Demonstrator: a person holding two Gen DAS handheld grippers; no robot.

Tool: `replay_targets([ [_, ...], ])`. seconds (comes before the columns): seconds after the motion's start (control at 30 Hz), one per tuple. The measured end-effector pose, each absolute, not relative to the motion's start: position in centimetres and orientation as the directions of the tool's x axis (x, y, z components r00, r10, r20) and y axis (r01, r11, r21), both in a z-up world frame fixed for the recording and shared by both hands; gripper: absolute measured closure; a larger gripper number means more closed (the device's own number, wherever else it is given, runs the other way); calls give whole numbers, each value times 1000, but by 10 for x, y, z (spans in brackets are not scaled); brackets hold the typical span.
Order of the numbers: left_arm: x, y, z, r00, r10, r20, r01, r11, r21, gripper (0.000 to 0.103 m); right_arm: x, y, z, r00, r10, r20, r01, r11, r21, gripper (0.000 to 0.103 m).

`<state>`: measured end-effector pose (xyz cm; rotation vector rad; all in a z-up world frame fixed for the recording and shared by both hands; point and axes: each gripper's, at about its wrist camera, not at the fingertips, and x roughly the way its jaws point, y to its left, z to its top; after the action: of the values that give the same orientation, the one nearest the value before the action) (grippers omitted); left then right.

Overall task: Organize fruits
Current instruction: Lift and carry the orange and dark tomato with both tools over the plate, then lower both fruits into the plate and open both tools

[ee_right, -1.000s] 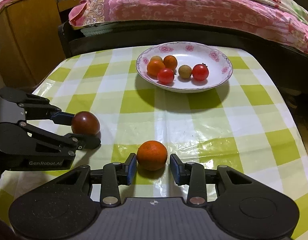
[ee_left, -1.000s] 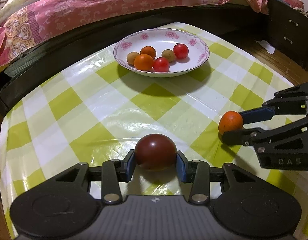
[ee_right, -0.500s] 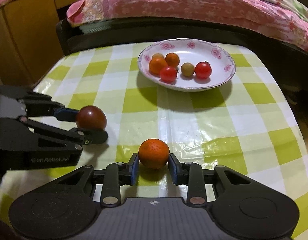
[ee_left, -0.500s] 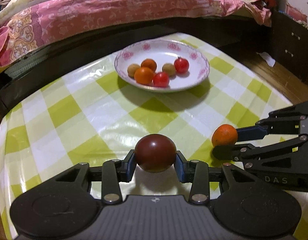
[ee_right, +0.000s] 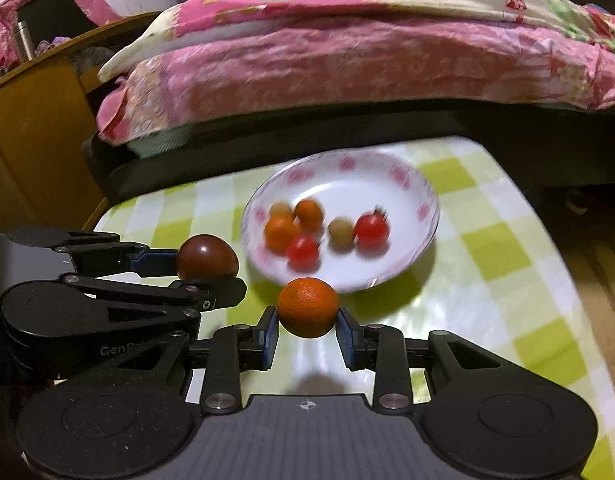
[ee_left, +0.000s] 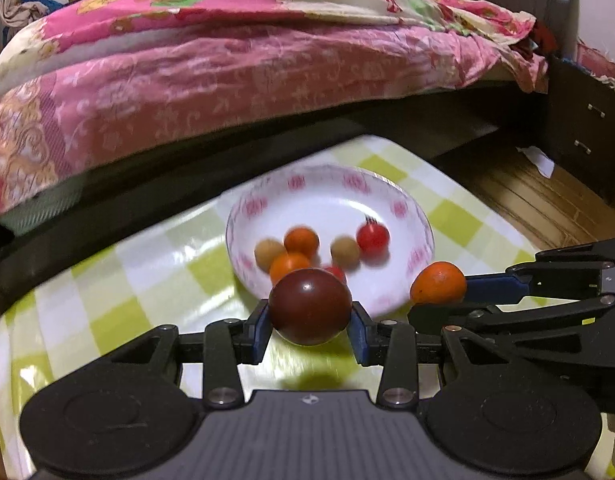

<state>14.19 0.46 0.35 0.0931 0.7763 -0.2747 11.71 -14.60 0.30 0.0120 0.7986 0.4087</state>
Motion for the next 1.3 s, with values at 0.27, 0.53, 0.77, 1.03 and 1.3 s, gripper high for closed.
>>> replay_targets([
  [0.27, 178, 2, 3, 697, -196, -690, 262, 965, -9, 56, 157, -148, 4, 664, 324, -673, -331, 936, 124, 75],
  [0.53, 204, -3, -5, 704, -180, -687, 256, 967, 9, 56, 187, -148, -2, 690, 290, -663, -325, 943, 75, 75],
  [0.77, 217, -1, -11, 700, -173, -693, 249, 968, 9, 56, 201, -148, -7, 705, 268, -656, -320, 946, 43, 75],
  [1.03, 225, 0, -15, 696, -176, -697, 245, 970, 0, 56, 209, -144, -14, 714, 250, -654, -325, 946, 7, 75],
  [1.3, 225, -7, -16, 695, -183, -695, 271, 962, 18, 56, 219, -153, -14, 718, 242, -653, -296, 955, 28, 75],
])
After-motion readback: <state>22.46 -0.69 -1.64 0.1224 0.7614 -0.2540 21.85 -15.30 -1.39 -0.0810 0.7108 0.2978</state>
